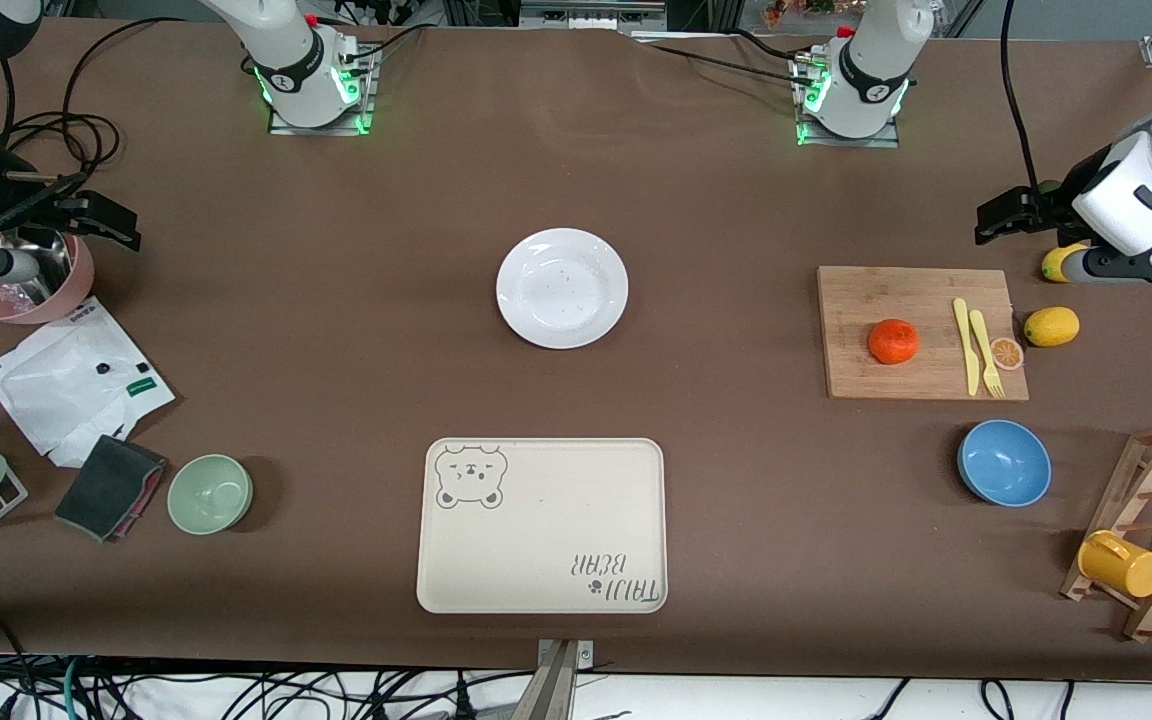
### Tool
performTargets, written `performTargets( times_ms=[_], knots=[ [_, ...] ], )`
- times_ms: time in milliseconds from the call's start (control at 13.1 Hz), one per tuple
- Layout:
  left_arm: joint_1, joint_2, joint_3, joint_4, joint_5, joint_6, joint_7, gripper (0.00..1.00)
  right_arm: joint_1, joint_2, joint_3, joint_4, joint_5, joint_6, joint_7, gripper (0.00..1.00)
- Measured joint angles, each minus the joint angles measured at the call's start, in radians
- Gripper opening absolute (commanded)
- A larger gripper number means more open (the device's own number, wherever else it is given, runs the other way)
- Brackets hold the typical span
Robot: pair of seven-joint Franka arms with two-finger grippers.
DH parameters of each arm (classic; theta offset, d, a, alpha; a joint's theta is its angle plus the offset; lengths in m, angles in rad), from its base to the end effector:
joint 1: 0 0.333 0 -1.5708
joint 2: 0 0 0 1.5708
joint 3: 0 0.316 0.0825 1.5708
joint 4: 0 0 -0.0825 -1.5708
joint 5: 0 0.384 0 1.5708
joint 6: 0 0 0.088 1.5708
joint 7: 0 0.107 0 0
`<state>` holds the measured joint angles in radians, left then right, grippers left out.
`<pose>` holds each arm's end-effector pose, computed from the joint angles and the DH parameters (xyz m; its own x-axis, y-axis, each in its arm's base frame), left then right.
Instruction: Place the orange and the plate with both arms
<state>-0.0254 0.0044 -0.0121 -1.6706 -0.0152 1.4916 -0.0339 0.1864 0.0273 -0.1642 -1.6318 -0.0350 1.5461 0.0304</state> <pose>0.5410 -0.0220 0.5695 0.9831 -0.0042 -0.1828 -0.0026 -1.0000 0.0090 0.5561 0.0097 0.5790 0.9938 -0.0096 -0.1111 -0.0049 -0.9991 0.0427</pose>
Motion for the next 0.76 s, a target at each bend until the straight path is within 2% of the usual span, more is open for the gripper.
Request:
performTargets(
  times_ms=[764],
  knots=[
    [0.011, 0.004, 0.001, 0.0, 0.001, -0.011, 0.001, 1.0, 0.0, 0.0, 0.0, 0.0, 0.0, 0.0, 0.0, 1.0]
  ],
)
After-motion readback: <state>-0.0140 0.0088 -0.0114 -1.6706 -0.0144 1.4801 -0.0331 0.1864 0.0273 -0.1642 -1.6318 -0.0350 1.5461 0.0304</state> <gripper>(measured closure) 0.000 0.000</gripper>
